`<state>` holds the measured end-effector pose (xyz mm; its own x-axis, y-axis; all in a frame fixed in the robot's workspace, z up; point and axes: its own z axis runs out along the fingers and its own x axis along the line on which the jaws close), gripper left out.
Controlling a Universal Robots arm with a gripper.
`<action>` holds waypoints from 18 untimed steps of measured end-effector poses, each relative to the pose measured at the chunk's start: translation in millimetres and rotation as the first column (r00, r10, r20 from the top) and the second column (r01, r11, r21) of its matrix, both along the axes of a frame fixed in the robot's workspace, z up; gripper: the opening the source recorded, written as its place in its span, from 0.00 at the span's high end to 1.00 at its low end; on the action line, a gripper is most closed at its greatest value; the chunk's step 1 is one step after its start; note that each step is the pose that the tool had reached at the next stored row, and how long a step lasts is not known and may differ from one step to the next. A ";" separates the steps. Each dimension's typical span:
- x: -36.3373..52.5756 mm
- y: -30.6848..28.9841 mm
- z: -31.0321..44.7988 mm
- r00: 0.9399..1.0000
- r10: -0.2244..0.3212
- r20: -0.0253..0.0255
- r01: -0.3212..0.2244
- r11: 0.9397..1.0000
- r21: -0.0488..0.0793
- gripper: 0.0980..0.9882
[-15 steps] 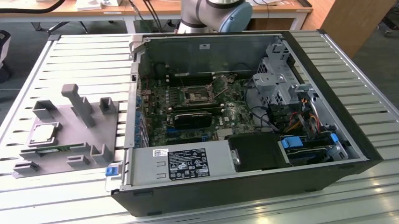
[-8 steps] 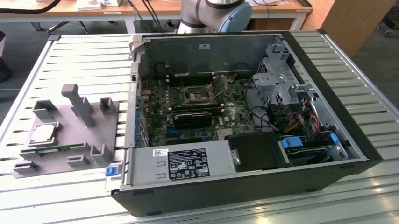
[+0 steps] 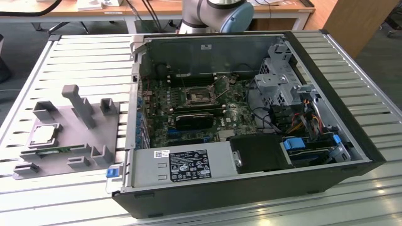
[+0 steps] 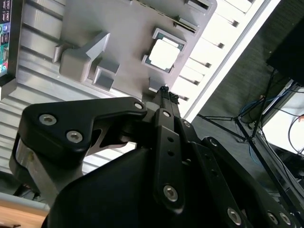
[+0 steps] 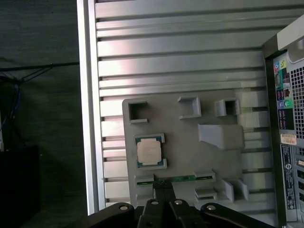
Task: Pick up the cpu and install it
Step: 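Pick up the cpu and move it towards the insertion slot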
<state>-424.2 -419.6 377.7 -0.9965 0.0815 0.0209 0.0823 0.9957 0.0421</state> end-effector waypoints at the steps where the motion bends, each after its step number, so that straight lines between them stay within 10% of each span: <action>1: -0.1 0.0 -0.7 1.000 0.000 -0.005 0.000 1.000 0.000 0.99; 12: -0.2 -0.2 -10.1 1.000 0.000 -0.007 0.000 1.000 -0.001 0.98; 18: -0.2 -0.4 -17.2 1.000 0.000 -0.007 0.000 1.000 -0.001 0.71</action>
<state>-424.4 -420.0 360.5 -0.9963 0.0815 0.0276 0.0826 0.9957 0.0410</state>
